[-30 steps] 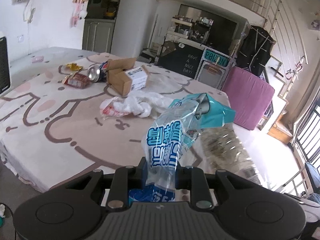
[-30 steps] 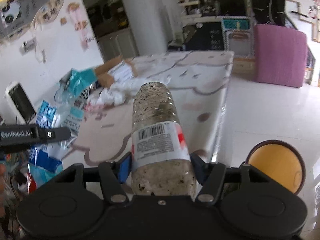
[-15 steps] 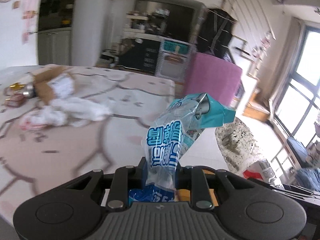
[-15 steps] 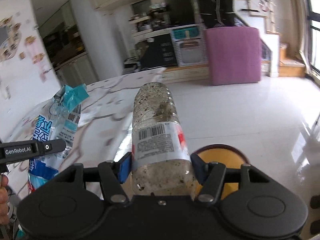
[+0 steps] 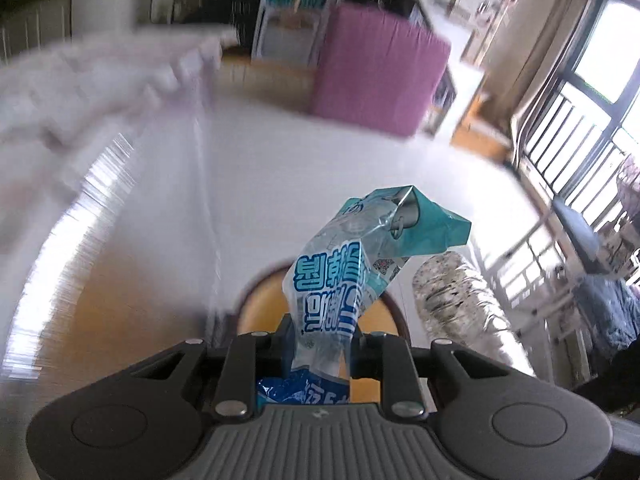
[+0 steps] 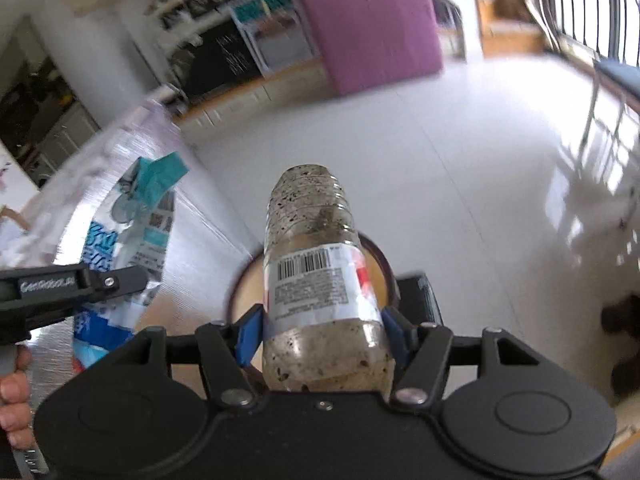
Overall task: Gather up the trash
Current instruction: 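Carry both items over the yellow wastebasket and open both tools to drop them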
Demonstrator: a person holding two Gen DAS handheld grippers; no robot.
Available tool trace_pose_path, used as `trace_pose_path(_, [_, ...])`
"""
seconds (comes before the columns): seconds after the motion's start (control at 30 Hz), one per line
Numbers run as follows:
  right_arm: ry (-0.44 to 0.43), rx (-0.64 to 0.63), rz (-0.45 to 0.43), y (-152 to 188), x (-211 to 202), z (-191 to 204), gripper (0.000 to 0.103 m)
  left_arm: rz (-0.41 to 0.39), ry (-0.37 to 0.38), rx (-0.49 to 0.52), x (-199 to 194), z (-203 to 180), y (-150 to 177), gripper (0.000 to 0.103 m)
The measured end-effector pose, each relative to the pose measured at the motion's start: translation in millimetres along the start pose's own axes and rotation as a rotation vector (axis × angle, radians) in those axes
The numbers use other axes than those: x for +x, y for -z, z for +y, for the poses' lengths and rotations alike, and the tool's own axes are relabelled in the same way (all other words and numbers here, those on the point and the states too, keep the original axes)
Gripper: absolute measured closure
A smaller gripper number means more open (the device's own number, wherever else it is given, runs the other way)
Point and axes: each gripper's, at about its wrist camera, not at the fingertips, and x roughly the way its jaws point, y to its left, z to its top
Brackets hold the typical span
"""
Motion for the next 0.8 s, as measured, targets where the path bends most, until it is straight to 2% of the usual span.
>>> trace_pose_path(0.13, [0.004, 0.044, 0.092, 6.6, 47.8, -21.8, 0.040, 0.119, -0.004, -0.060, 71.0, -2.0, -1.2, 0.078])
trace_pose_path(0.33, [-0.003, 0.093, 0.198, 4.0, 96.6, -29.3, 0.040, 0.317, -0.030, -0.202, 162.8, 17.9, -5.8, 0.077])
trace_pose_path(0.43, [0.004, 0.112, 0.260, 0.1, 116.9, -29.3, 0.039, 0.409, -0.067, -0.281, 199.6, 34.0, -6.9, 0.077])
trace_pose_path(0.6, [0.017, 0.154, 0.339, -16.5, 145.4, -22.8, 0.039, 0.489, -0.108, -0.344, 242.5, 50.7, -20.7, 0.076])
trace_pose_path(0.63, [0.022, 0.154, 0.344, -20.8, 148.6, -21.6, 0.039, 0.496, -0.105, -0.341, 249.6, 51.8, -25.2, 0.073])
trace_pose_path(0.73, [0.040, 0.163, 0.358, -34.5, 164.7, -19.9, 0.039, 0.537, -0.079, -0.294, 265.1, 51.9, -32.4, 0.057])
trace_pose_path(0.8, [0.052, 0.181, 0.379, -41.4, 176.8, -19.8, 0.039, 0.554, -0.076, -0.265, 269.4, 51.3, -32.6, 0.037])
